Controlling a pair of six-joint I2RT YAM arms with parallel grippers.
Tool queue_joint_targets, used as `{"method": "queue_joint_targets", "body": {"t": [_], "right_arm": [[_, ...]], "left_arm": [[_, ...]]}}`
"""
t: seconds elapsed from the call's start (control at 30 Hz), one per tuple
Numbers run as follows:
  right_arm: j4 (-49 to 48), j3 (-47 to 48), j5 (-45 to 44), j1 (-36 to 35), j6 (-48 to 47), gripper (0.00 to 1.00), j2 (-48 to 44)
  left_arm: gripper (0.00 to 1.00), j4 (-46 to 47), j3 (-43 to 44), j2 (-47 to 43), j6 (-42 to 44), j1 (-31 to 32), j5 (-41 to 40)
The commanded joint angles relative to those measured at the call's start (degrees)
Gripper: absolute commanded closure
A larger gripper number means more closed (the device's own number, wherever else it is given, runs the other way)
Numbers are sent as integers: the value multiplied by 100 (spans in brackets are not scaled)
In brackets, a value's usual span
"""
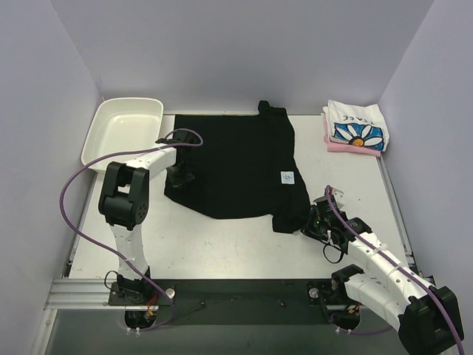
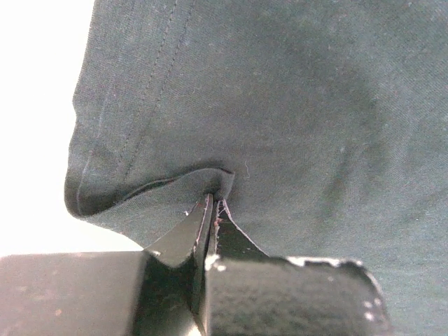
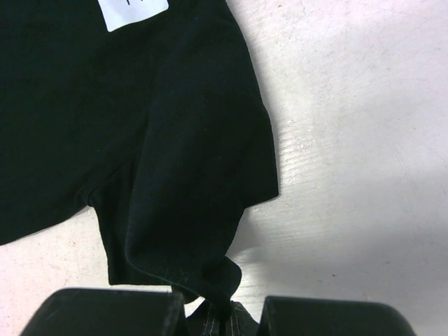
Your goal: Fold and stack the t-shirts
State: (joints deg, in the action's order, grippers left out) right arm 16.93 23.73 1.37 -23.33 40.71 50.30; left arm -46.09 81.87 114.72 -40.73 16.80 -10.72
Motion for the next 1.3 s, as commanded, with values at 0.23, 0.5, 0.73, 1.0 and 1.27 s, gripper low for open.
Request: {"method": "queue_joint_targets", "body": {"t": [0.23,0.5,0.73,1.0,1.27], "right_arm": [[214,351,-92,-22,-63,100,-108],[645,1878,-462,-13,-616,100,-258],[882,3135,-444,57,-1073,100,-275],[1137,4657,-304,83,-1618,100,-653],[1269,6677,276,83,-1759,100,-909]], "left_arm": [[100,-137,-285,-1010,100,8,-141],[100,-112,-548,-2943,250,-115,-53],[100,-120,-523,-4246,522,-475,272],[100,-59,66,-5598,786,-660,623],[100,118,1645,-6242,821,-669,1344]]}}
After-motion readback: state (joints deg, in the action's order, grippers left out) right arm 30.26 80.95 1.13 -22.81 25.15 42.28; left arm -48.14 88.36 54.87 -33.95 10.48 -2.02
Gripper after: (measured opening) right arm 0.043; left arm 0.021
